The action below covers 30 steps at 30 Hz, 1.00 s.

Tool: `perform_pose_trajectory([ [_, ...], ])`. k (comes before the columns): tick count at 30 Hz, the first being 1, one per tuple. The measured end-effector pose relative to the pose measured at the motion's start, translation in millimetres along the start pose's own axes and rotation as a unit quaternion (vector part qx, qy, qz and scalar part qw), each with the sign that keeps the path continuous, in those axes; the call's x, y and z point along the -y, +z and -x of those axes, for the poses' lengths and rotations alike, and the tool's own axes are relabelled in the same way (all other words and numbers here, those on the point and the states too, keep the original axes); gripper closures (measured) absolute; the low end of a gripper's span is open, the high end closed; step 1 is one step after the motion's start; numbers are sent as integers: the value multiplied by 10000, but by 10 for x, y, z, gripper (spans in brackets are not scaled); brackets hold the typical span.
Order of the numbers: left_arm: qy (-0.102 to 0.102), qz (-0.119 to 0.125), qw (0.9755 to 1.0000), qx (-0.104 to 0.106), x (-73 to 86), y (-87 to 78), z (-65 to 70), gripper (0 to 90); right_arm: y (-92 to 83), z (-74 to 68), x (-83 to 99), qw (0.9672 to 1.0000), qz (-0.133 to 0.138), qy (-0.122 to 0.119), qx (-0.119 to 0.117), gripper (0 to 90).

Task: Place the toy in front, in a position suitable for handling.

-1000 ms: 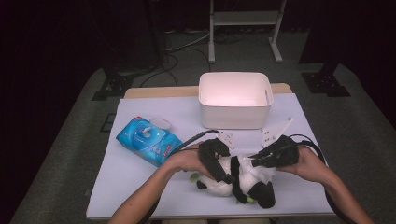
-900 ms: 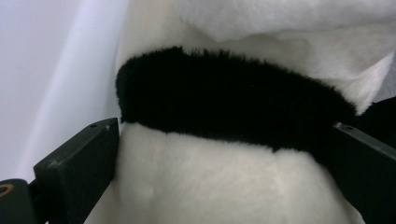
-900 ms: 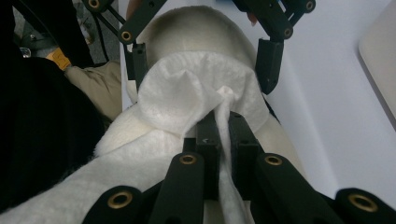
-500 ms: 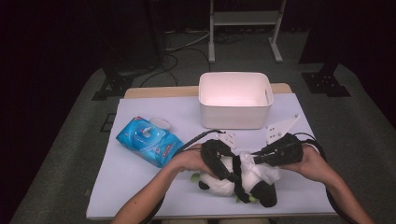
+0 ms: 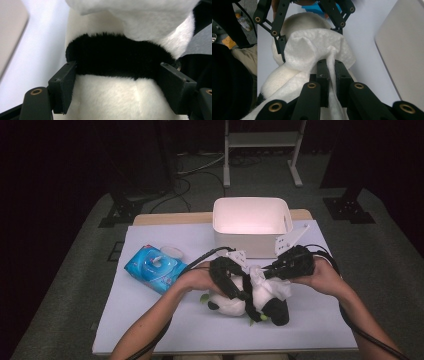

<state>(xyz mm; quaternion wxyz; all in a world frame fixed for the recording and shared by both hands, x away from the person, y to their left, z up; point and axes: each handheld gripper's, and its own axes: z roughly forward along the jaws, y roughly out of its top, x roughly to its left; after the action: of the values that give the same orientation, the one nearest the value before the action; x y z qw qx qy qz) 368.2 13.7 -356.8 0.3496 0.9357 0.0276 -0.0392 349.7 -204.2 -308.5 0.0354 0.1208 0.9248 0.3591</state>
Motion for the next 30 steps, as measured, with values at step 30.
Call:
perform_pose_trajectory([
  [30, -487, 482, 9972, -307, 581, -204, 333, 95, 41, -289, 469, 9989, -129, 425, -114, 849],
])
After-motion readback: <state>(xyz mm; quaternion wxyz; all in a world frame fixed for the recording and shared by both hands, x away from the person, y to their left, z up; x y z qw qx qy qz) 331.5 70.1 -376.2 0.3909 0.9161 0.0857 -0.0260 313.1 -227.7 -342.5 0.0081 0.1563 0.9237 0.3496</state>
